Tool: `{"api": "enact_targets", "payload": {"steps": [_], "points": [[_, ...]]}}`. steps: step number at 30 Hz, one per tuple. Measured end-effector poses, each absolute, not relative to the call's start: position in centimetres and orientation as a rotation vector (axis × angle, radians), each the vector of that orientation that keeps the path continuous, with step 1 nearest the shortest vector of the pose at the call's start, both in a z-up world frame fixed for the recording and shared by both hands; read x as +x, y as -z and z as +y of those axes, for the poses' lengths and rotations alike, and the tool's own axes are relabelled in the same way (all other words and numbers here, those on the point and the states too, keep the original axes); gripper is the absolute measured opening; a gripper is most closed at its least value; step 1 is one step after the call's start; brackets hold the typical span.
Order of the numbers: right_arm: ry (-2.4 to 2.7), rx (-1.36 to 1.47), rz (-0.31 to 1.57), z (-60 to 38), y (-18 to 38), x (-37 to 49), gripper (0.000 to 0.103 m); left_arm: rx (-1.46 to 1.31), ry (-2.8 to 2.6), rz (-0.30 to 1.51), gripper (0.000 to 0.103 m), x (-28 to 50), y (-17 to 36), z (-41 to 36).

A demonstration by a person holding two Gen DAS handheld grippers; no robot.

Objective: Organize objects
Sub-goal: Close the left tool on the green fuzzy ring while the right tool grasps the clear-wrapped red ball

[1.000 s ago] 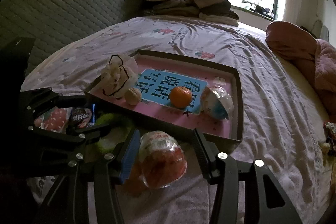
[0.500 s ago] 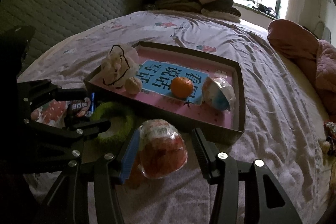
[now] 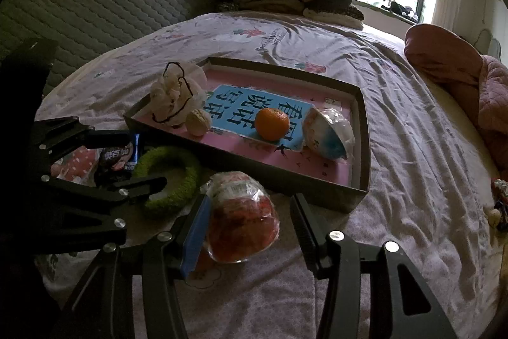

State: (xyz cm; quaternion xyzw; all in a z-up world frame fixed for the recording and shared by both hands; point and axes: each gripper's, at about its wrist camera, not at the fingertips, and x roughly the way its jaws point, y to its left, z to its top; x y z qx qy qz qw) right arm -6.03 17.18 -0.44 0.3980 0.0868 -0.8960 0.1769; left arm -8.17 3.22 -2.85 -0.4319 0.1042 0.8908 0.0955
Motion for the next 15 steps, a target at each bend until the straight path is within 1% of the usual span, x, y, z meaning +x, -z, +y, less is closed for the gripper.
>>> {"api": "enact_targets", "payload": {"steps": [8,10,15], "points": [[2.535,1.140,0.233,17.5,0.7,-6.3,0.052,-1.276,-2.629,0.327,0.070,-8.4,3.1,4.2],[2.529,1.146,0.227,17.5,0.8,-6.4,0.055,-1.273,-2.626,0.333,0.069,-8.5,3.1,4.5],[2.501,1.169,0.196,17.5,1.3,-6.6,0.056,-1.288,-2.610,0.305,0.069,-9.0,3.3,5.1]]}}
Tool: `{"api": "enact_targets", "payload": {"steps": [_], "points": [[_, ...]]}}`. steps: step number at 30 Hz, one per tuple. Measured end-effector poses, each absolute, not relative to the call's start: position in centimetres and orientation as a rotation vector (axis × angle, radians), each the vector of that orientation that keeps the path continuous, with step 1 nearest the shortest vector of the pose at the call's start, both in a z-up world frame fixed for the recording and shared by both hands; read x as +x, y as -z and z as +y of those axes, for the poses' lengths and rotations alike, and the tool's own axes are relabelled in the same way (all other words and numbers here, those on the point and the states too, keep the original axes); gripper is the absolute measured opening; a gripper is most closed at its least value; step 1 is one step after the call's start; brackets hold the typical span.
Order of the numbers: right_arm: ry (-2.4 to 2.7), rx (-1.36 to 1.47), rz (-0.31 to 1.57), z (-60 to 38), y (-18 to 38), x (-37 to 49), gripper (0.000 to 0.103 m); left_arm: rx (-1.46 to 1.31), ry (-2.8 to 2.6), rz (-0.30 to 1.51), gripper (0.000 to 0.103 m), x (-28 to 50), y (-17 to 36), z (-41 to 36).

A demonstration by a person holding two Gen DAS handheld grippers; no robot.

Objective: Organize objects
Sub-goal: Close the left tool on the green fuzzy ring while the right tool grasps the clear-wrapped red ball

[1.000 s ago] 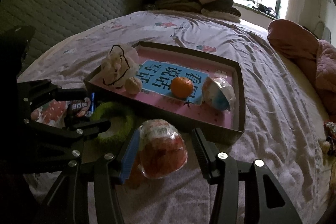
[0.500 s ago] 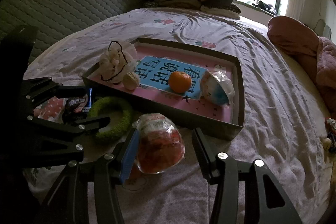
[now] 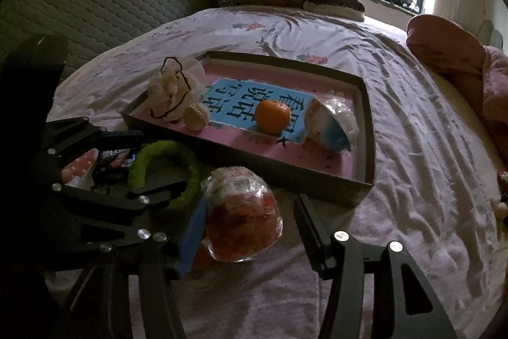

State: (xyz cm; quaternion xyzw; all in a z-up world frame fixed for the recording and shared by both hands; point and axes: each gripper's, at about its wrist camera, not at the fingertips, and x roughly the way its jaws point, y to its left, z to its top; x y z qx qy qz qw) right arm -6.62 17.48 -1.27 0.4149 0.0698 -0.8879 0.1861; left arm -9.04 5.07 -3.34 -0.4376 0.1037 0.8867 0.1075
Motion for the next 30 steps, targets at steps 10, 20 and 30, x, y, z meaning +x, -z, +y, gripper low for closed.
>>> {"api": "enact_targets", "payload": {"steps": [10,20,30], "points": [[2.424,1.229,-0.014,19.2,2.1,-7.8,0.056,-1.343,-2.556,0.144,0.067,-10.6,3.9,5.0],[2.393,1.230,-0.045,19.3,2.1,-7.7,0.056,-1.338,-2.522,0.106,0.045,-10.6,3.9,5.7],[2.393,1.203,0.070,17.8,2.2,-7.6,0.054,-1.341,-2.516,0.064,0.031,-10.6,3.7,5.1]]}}
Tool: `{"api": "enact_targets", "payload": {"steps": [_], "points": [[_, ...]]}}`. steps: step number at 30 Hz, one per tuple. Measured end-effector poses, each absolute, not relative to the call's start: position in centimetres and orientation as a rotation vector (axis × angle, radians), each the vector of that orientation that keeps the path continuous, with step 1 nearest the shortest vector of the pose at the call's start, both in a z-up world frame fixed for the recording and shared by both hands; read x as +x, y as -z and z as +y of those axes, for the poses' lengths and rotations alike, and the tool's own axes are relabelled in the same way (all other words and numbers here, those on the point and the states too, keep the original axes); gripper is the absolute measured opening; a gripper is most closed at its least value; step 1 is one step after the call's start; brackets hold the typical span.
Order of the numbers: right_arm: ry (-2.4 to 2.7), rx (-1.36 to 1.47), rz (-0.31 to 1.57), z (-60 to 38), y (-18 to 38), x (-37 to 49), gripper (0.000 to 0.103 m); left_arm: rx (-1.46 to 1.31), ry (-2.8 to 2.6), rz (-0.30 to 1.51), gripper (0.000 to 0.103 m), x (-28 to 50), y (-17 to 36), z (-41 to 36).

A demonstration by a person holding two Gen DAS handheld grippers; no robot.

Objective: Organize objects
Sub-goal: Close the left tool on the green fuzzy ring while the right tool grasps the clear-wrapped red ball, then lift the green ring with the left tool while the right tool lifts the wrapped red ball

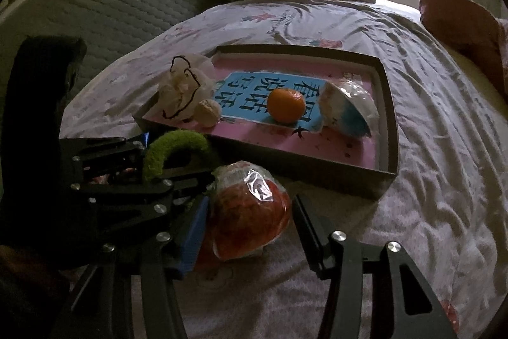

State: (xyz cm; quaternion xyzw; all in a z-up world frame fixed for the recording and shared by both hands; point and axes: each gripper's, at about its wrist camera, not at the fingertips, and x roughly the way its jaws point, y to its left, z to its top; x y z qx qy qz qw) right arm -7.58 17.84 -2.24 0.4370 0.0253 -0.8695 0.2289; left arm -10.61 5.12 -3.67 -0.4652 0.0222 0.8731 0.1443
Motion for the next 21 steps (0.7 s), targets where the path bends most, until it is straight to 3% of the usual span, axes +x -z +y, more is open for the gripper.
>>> {"api": "enact_targets", "payload": {"steps": [12,21], "points": [[2.418,1.165,0.032,17.7,1.7,-7.8,0.052,-1.330,-2.542,0.024,0.019,-10.9,2.9,4.0],[2.423,1.142,0.027,17.8,1.1,-7.8,0.052,-1.298,-2.560,-0.008,0.018,-10.6,1.9,3.3]]}}
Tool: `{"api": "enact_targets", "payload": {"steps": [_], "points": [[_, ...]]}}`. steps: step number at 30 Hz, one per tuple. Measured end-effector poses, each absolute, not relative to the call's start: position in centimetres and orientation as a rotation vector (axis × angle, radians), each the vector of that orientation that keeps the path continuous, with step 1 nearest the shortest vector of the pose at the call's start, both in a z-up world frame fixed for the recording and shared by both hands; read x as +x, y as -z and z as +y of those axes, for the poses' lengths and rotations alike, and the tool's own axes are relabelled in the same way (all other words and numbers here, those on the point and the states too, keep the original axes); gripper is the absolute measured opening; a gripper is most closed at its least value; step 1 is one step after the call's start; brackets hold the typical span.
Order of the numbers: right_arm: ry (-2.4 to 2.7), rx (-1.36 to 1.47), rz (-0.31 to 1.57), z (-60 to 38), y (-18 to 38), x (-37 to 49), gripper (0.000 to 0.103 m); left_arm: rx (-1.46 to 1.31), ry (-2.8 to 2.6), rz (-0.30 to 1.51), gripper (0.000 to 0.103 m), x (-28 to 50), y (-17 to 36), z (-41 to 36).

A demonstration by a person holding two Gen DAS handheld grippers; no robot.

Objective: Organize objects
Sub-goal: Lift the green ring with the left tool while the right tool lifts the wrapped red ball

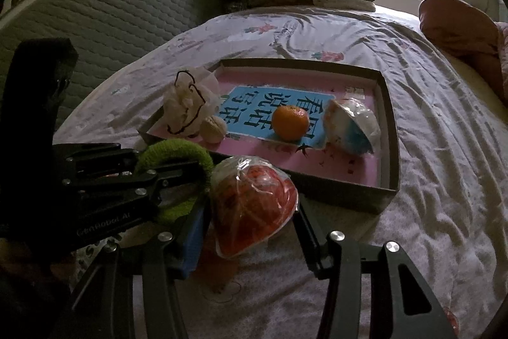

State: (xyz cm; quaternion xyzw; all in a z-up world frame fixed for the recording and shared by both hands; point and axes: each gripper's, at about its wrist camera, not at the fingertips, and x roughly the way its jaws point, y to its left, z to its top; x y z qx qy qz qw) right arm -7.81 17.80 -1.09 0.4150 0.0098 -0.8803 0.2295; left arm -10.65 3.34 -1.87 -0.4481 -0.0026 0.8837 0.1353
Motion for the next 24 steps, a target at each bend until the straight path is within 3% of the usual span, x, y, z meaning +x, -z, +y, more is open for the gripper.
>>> {"api": "enact_targets", "payload": {"steps": [24], "points": [[2.439,1.088,0.003,17.3,-0.3,-7.9,0.052,-1.187,-2.639,0.002,0.018,-9.5,-1.3,2.8]]}}
